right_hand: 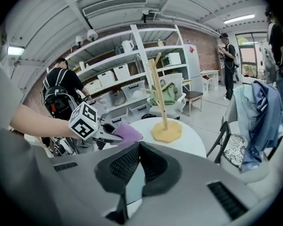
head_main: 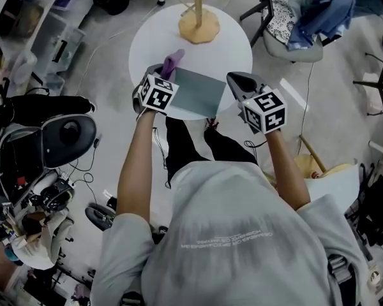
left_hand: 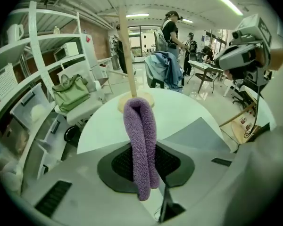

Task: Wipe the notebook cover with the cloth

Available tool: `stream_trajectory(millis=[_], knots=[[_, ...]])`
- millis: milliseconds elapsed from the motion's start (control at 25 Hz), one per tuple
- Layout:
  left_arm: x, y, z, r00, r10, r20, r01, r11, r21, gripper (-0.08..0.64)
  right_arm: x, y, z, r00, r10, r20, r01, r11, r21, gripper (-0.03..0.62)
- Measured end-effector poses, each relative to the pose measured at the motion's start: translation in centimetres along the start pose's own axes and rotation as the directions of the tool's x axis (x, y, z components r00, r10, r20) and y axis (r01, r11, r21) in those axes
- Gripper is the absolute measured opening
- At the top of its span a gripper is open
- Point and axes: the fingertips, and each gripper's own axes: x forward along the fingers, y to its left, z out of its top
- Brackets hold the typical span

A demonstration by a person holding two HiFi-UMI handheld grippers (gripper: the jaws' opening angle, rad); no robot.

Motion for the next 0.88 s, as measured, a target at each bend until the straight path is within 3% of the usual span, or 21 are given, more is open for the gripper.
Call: stream_trajectory(millis=[160, 320, 600, 880], knots=[[2.9, -1.2, -2.1, 0.994, -0.080, -0.076, 0.081, 0.997, 0.004, 0.077, 0.8, 0.5, -0.3, 1.000, -0.003, -0.024, 0.002, 1.000, -0.008, 0.002], [3.8, -2.5, -3.7, 0.987, -0.104, -0.122, 0.108, 0.994, 0.022, 0.078, 1.4, 1.5, -0.7, 0.999, 0.013, -0.047, -0.013, 1.000, -0.011, 0.002], [4.0, -2.7, -3.9, 0.989, -0.116, -0.096, 0.114, 0.993, -0.031, 0.078, 2.4, 1.6, -1.2, 0.998, -0.006, -0.060, 0.004, 1.000, -0.025, 0.002], [3.3, -3.2, -5.1, 0.993, -0.083, -0.082, 0.076, 0.993, -0.093, 0.078, 2.4, 2.4, -0.9, 0.999, 0.002, -0.040, -0.003, 0.999, -0.037, 0.002]])
